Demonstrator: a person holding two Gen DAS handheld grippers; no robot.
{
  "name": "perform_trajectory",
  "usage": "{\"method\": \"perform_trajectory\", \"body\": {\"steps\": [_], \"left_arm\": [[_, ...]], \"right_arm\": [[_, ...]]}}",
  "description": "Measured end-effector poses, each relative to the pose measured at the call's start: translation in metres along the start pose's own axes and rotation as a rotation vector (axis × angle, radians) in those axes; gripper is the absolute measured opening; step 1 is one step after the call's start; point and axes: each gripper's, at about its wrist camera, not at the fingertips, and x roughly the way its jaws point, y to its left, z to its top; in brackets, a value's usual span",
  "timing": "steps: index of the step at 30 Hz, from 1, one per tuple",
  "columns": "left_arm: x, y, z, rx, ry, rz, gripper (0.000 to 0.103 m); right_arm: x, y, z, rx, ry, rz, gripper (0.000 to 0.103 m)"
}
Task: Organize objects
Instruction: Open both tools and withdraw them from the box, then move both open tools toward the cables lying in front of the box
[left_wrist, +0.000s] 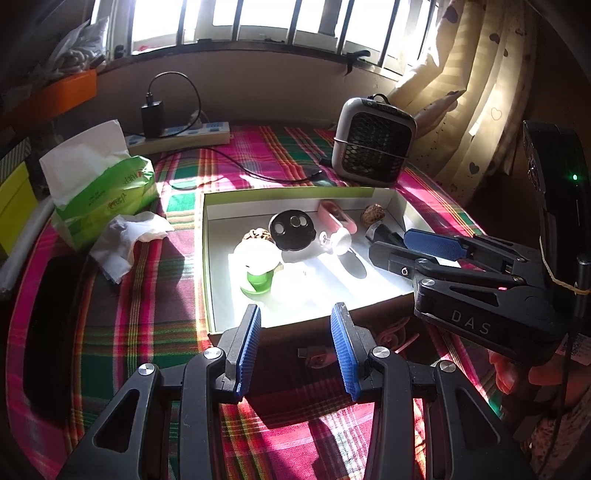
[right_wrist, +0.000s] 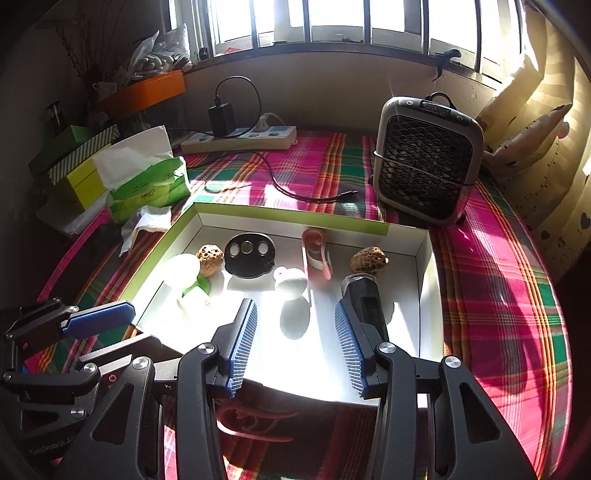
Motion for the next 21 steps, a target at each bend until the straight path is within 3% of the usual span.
{"method": "perform_trajectory", "body": {"steps": [10, 21], "left_arm": [[-0.009, 0.004, -0.013, -0.010, -0.003, -0.028, 0.037], [0.006, -0.003, -0.030, 0.048, 0.069, -0.105, 0.038]], "right_arm": [[-0.022, 0.006, -0.020, 0.010, -0.021, -0.006, 0.045], [-0.034, 0.014, -0.048, 0.013, -0.024, -0.040, 0.049]]}}
